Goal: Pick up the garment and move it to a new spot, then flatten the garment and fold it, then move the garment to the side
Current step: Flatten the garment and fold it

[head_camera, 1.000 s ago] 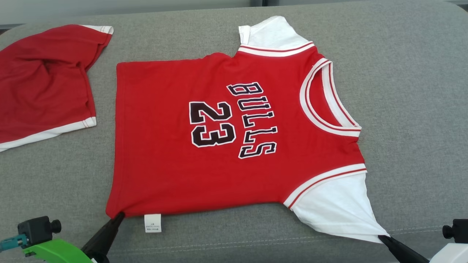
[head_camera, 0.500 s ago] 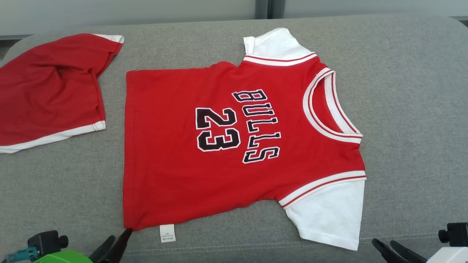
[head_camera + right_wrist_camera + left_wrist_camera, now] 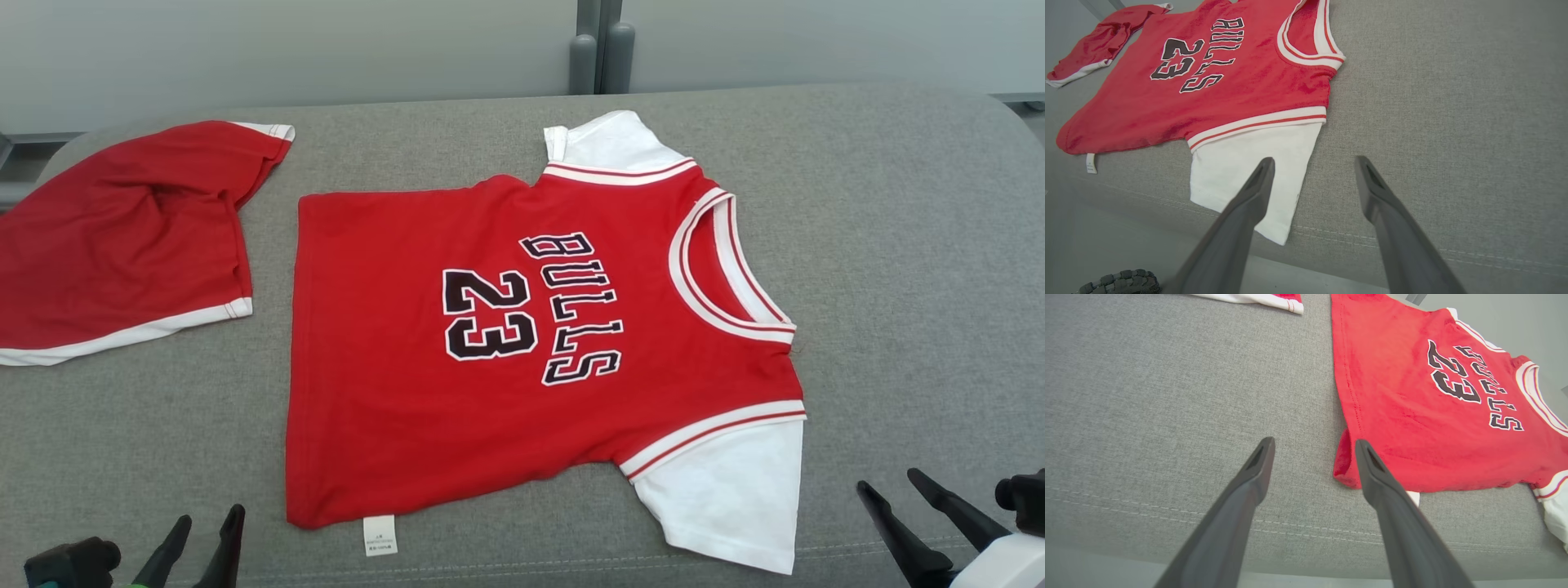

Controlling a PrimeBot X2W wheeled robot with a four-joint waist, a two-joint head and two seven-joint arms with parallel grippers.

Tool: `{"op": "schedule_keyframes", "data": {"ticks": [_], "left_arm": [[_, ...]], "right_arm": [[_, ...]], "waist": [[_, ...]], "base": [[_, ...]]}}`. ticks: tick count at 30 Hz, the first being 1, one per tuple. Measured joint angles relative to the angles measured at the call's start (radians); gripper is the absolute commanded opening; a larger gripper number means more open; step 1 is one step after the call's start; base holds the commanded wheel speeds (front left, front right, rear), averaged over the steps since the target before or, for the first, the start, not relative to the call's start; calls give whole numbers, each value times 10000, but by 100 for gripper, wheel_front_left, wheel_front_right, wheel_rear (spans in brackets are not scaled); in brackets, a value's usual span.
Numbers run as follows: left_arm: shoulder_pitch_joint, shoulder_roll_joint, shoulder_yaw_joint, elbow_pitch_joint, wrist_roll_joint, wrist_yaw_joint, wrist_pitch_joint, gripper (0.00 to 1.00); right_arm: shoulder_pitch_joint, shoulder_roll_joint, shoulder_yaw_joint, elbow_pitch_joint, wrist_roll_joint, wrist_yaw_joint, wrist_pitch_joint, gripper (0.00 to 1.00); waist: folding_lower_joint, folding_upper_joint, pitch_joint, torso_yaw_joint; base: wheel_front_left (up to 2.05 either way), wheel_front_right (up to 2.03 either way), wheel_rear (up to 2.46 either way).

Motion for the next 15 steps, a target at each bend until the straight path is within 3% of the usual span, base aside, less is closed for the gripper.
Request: {"op": "schedule_keyframes", "data": {"ticks": [4, 15], "left_arm": [[69, -221, -109, -176, 322, 31, -336, 100], [417, -669, -247, -533, 993, 213, -343, 100]], "right_arm": [[-85, 82, 67, -35, -685, -79, -328, 100], [44, 978, 575, 293, -1028, -155, -516, 100]], "waist": [[0, 0, -139, 41], [0, 0, -198, 328]], "base": [[0, 0, 0], [0, 0, 0]]}}
